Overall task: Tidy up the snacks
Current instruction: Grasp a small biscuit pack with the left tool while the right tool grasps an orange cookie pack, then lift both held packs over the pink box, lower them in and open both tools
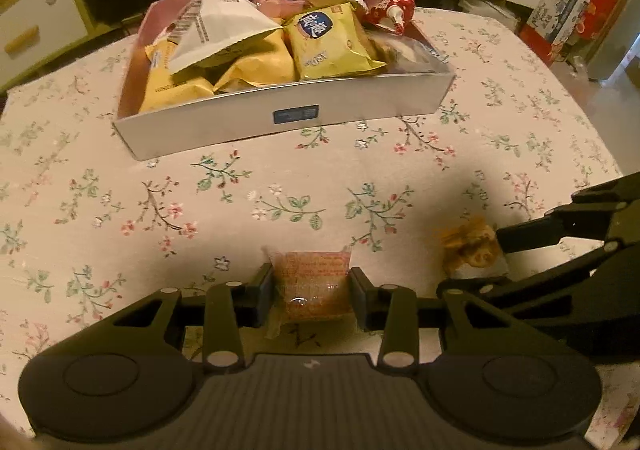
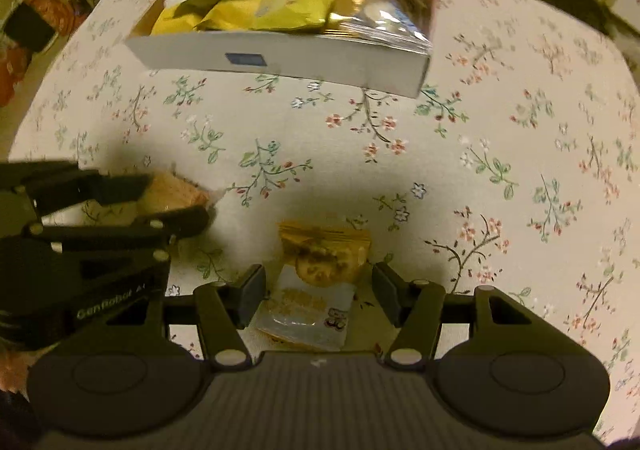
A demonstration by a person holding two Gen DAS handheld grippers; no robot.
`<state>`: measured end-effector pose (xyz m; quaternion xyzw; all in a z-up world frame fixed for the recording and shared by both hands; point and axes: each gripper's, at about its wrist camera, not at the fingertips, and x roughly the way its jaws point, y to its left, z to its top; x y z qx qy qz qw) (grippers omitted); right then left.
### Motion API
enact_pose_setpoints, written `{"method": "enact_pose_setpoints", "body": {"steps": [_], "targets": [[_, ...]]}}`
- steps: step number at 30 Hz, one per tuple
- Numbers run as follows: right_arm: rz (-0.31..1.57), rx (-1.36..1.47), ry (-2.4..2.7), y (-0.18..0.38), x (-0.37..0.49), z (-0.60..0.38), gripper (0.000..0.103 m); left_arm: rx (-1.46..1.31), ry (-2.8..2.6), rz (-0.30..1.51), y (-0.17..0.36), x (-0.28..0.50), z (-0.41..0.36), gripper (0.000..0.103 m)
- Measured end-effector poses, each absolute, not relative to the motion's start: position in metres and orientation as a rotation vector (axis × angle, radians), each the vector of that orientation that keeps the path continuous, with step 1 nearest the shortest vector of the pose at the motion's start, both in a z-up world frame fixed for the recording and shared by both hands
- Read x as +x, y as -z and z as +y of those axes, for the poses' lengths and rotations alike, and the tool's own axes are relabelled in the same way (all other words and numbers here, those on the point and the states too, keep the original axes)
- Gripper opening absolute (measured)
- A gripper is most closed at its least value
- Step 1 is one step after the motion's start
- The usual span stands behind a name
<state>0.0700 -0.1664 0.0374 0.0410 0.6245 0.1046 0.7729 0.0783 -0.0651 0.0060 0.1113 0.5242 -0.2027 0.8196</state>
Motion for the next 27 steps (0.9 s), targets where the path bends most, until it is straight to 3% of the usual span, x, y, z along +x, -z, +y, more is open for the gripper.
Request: {"method": "enact_pose_setpoints", "body": {"steps": [6,27], "targets": [[1.306,-0.001,-0.223,-0.038,0.067,-0.154,0.038,0.25,0.427,1.11,-0.008,0.078,-0.065,0.045],[1.275,-0.017,-0.243,-0.043,0.067,-0.15,0.035,0.299,0.422,1.082,-0.01,0.075,-0.069,0.045]]}}
